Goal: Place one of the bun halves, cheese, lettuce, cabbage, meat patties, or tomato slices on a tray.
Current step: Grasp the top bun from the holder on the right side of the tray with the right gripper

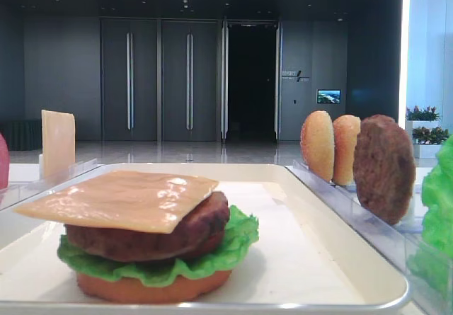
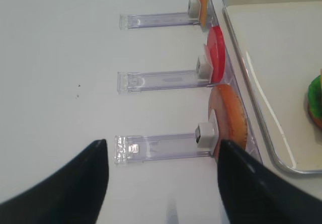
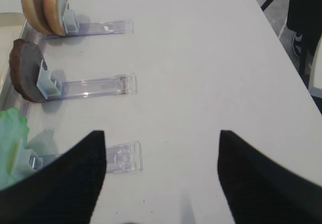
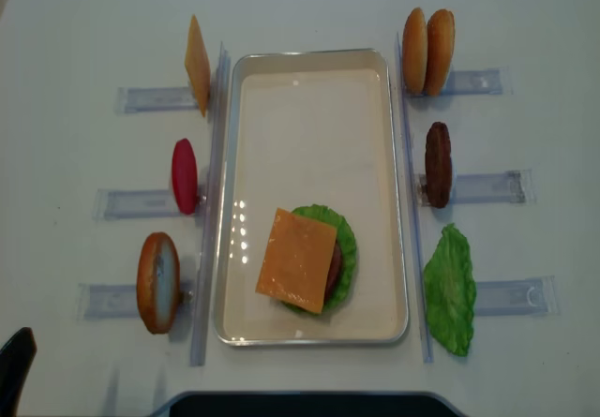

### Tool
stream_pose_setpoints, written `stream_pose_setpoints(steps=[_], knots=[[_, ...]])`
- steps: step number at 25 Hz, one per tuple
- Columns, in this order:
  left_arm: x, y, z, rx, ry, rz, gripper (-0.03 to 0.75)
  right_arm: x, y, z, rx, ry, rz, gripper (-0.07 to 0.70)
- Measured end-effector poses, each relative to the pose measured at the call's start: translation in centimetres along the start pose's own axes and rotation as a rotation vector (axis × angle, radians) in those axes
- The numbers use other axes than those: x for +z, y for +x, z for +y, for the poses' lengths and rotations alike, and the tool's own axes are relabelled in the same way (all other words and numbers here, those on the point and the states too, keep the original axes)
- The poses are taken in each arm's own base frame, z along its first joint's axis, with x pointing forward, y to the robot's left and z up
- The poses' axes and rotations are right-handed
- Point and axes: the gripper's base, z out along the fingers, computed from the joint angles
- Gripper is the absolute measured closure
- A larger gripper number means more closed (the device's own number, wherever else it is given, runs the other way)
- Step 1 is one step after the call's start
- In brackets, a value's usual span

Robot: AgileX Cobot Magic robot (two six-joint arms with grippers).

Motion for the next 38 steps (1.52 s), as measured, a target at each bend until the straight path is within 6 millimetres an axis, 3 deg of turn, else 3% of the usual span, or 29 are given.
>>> stream_pose_setpoints(steps=[38], knots=[[0.0, 0.0, 0.0, 0.0, 0.0, 0.0, 0.198, 0.0, 0.01, 0.0, 0.0, 0.0, 0.001, 0.15]])
